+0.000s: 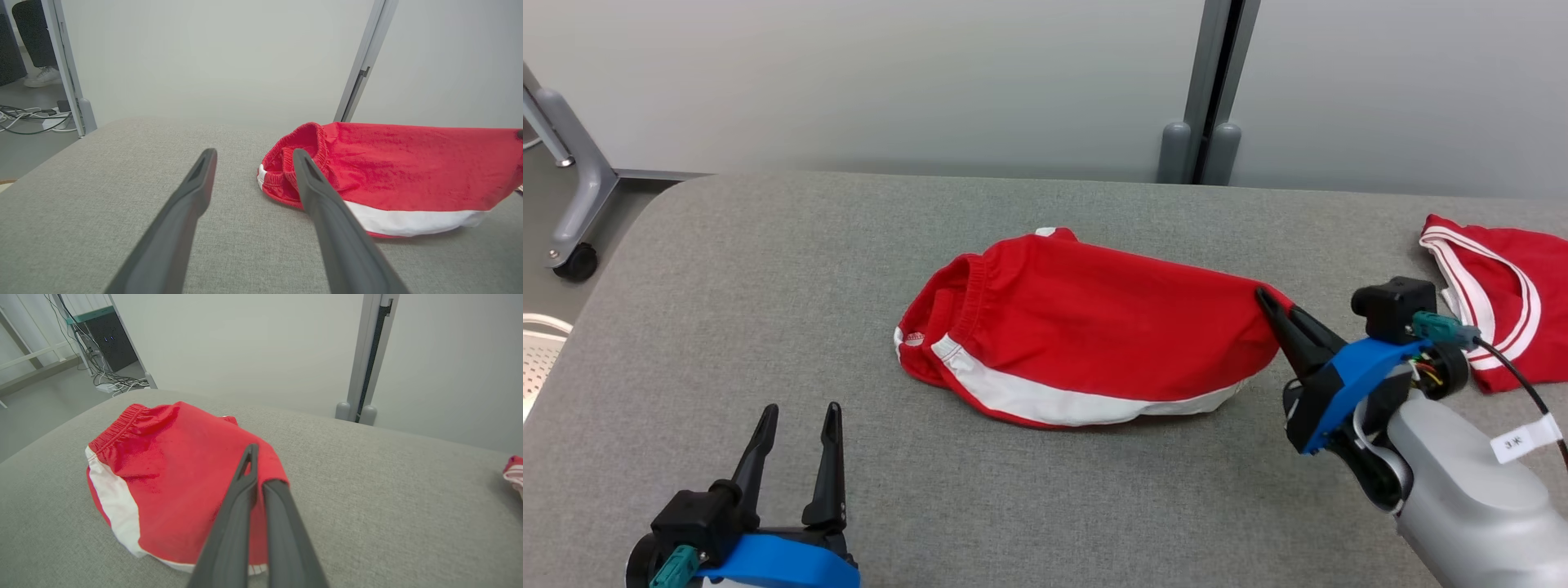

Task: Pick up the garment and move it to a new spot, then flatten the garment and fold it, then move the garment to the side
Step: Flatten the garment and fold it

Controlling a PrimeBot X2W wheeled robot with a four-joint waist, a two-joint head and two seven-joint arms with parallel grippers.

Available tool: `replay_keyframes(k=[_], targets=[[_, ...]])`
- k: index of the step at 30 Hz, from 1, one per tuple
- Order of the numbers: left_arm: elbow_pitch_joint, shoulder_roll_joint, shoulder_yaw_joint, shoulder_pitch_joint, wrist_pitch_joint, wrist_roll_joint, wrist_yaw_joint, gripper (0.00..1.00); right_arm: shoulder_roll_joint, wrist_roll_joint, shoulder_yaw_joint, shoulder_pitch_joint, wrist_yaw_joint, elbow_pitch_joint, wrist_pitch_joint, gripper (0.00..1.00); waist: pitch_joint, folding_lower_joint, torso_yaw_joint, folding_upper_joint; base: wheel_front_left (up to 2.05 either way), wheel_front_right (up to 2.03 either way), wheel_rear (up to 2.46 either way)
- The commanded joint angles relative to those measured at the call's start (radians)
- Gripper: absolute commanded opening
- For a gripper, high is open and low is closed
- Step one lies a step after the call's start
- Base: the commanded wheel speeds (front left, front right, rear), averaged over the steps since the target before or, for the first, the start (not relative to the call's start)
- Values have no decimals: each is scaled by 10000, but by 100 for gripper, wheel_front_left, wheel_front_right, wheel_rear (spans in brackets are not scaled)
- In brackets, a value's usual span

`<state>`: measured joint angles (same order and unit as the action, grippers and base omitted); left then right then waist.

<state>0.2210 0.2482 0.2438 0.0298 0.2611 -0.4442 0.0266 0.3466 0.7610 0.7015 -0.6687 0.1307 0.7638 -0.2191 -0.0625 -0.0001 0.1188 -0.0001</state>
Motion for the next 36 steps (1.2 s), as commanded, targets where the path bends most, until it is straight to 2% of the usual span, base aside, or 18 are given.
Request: replay_keyframes(k=[1,5,10,11,12,20,28,32,36], targets=[[0,22,-44,-69,39,72,13,100,234,-57,-154,331,1,-69,-85,0,47,1,-87,1,0,0,0],[-45,37,-160,-197,44,83,31,100,674,-670,-768,779,0,-51,-230,0,86,1,-280,1,0,0,0],[-75,57,-271,-265,47,120,71,100,543,-1401,-1700,950,1,142,-329,0,80,1,-534,1,0,0,0],[-72,49,-268,-252,47,144,87,100,475,-1490,-1826,951,1,179,-333,44,72,1,-566,1,0,0,0],[-71,29,-259,-218,47,162,96,100,424,-1606,-1964,932,1,240,-321,100,66,1,-585,1,0,0,0],[42,-63,-138,-85,49,229,208,100,-6,-2436,-2643,1352,1,927,270,100,155,1,-516,1,0,0,0],[-75,-135,-290,-280,48,296,155,100,-257,-3149,-4216,2497,1,460,-183,100,152,1,-472,1,0,0,0],[-149,-192,-394,-386,49,342,162,100,-794,-3887,-5443,3535,1,-882,-427,100,193,1,-561,1,0,0,0],[-192,-228,-532,-486,48,428,206,100,-1696,-4772,-6618,4798,1,-2760,-451,100,275,1,-738,1,0,0,0]])
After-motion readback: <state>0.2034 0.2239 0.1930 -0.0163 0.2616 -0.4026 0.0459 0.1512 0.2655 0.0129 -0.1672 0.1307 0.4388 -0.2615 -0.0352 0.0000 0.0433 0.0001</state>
